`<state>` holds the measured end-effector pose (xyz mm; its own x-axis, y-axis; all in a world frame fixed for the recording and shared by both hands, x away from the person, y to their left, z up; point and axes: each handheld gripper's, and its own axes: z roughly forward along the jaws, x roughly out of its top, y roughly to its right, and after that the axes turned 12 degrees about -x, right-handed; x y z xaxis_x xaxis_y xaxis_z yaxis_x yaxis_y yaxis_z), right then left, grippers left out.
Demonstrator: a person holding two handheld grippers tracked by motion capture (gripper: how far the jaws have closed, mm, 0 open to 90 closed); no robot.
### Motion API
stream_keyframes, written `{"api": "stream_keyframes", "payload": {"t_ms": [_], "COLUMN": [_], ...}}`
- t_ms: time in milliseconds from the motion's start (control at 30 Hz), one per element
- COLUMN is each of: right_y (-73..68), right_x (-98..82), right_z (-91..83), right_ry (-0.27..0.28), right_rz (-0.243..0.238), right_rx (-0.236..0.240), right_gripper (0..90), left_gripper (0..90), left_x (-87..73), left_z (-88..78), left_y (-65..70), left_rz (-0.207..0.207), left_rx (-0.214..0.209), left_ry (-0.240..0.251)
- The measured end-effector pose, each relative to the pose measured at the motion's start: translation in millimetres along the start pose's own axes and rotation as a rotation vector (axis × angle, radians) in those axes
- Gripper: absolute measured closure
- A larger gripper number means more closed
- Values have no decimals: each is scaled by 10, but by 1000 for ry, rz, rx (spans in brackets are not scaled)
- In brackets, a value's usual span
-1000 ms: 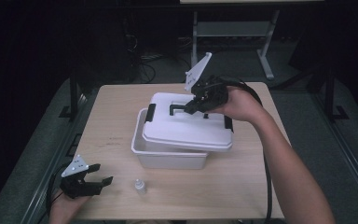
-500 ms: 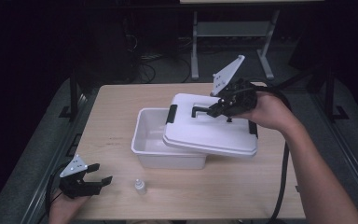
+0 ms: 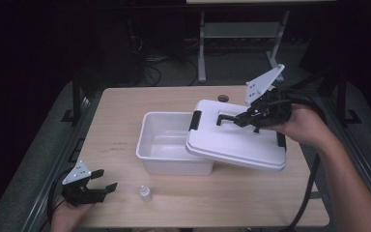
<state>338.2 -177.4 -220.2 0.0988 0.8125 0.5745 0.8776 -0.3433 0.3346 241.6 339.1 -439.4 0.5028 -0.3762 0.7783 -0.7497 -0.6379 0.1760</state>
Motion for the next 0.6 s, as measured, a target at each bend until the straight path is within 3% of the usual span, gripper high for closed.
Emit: {"api": "stream_keyframes", "payload": {"t_ms": [600], "right_y": [6], "right_x": [-570], "right_z": [-187], "right_ry": [-34], "right_rz": [69], "right_rx": [-47], "right_gripper": [838], "left_gripper": [244], "left_x": [3], "left_z": [30], "left_y": [12], "left_rz": [4], "left_rx": [-2], "left_ry": [-5]}}
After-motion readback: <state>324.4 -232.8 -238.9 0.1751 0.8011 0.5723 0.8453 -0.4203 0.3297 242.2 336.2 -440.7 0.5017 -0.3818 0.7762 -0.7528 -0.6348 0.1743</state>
